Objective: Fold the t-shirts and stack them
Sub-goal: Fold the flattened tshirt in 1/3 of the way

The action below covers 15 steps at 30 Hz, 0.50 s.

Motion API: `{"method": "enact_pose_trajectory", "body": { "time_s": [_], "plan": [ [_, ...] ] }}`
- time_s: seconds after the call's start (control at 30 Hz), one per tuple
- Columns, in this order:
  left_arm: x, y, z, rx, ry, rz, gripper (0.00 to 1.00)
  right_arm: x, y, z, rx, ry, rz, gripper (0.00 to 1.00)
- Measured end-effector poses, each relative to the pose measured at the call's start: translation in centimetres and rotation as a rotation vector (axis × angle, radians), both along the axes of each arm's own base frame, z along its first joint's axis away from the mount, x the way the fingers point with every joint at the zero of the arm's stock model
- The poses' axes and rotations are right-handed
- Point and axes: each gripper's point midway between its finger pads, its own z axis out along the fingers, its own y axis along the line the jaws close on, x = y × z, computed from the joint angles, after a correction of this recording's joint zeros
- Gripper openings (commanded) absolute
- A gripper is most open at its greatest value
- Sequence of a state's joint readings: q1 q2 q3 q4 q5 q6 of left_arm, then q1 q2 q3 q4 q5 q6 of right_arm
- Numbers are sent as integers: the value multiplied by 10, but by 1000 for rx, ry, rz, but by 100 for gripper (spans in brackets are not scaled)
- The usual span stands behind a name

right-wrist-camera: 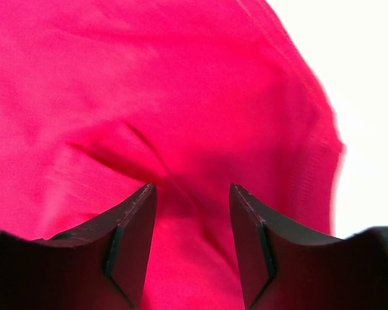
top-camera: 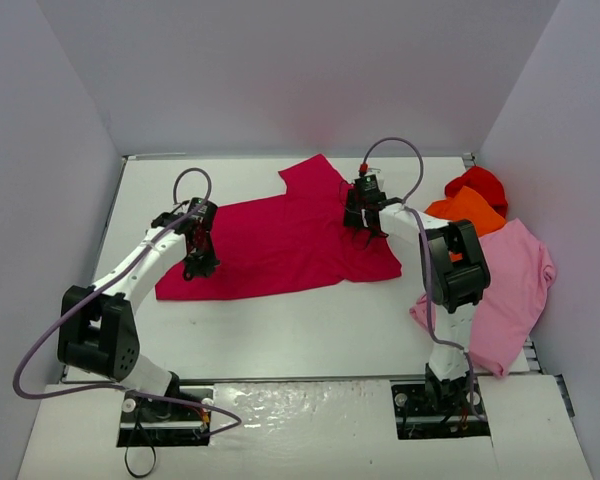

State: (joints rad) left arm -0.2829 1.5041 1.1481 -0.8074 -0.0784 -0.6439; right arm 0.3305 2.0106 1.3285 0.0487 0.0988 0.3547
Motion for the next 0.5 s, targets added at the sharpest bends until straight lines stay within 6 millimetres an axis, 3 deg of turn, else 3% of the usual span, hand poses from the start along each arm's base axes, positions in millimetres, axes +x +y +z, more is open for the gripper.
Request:
{"method": "enact_pose_trajectory", "body": {
  "time_s": [0.23,0.33,0.5],
  "plan": [
    [-6,-1,-12,17,41,-10,4,11,22,5,177,-26,18,40],
    [-7,-3,-15,21,53,-16,6,12,31,-4,239,-13,27,31],
    [-8,-3,-15,26,53,-19,7,10,36,-10,316,-2,28,26]
  ]
}}
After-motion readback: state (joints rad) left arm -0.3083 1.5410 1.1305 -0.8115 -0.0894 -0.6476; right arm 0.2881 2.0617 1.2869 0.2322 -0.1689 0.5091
